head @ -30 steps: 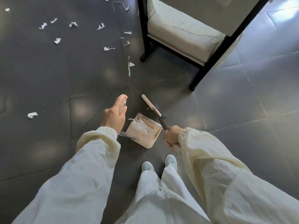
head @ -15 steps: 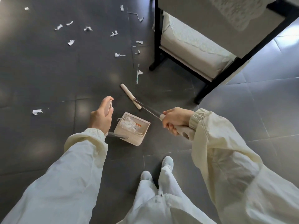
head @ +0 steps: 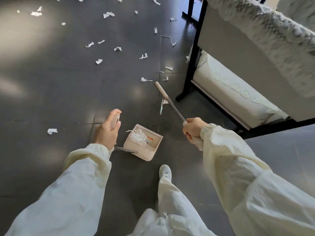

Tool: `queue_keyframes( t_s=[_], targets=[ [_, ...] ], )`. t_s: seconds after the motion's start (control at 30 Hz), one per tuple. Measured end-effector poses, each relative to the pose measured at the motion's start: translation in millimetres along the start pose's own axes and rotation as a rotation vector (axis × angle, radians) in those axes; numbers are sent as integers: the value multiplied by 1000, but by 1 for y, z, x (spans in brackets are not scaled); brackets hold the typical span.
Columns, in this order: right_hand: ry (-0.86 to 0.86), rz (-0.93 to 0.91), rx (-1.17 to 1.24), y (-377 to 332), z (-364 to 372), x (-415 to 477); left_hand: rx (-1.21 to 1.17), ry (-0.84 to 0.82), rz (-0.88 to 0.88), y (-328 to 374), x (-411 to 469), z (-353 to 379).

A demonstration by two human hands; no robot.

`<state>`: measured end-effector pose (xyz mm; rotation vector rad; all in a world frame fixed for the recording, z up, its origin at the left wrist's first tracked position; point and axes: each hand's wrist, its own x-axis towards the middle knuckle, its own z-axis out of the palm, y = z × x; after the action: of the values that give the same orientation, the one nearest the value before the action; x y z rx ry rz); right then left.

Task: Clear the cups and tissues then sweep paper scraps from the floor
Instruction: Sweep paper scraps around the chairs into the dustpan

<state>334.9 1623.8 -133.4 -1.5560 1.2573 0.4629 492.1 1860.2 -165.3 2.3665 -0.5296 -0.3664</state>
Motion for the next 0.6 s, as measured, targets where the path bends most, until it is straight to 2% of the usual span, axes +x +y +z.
queue_keyframes(
  t_s=[0.13,0.37,0.5,0.6],
  targets=[
    [17,66,208,-40,-24,43,27,-25,4,23,60,11],
    [-57,199,225,-78,-41,105,116,-33,66,51,141,30],
    [-112,164,-12,-92,-30,114,114,-18,26,46,168,23],
    [-237,156,-151,-100,-13,105,110,-28,26,44,176,17]
  ],
)
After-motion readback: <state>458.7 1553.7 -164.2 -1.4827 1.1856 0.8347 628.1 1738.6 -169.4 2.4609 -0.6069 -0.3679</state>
